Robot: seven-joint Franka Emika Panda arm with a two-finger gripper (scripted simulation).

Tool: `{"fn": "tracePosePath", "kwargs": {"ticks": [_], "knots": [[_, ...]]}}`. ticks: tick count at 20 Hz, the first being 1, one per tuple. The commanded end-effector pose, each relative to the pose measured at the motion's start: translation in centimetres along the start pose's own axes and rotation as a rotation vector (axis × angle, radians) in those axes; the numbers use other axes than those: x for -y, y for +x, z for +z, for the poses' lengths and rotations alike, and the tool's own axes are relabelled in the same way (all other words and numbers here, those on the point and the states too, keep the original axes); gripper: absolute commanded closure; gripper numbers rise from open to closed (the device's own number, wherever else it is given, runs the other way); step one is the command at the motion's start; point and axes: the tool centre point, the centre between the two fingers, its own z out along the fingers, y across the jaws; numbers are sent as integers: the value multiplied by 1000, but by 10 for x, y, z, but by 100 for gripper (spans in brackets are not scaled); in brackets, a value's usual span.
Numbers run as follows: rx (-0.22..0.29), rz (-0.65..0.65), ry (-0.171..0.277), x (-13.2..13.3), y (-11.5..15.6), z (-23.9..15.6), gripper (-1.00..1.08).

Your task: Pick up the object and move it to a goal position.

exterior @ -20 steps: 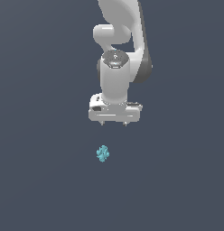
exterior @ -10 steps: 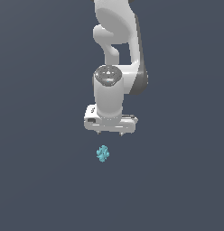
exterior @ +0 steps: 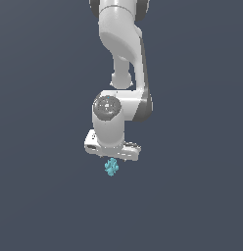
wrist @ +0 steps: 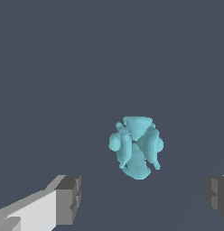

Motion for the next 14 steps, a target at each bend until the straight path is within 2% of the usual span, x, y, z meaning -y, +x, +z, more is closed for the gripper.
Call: {"fn": "tracePosePath", "kwargs": {"ticks": [1,14], "knots": [[1,13,-1,-3,6,8,-92],[5,27,-2,-8,13,25,-92]]}}
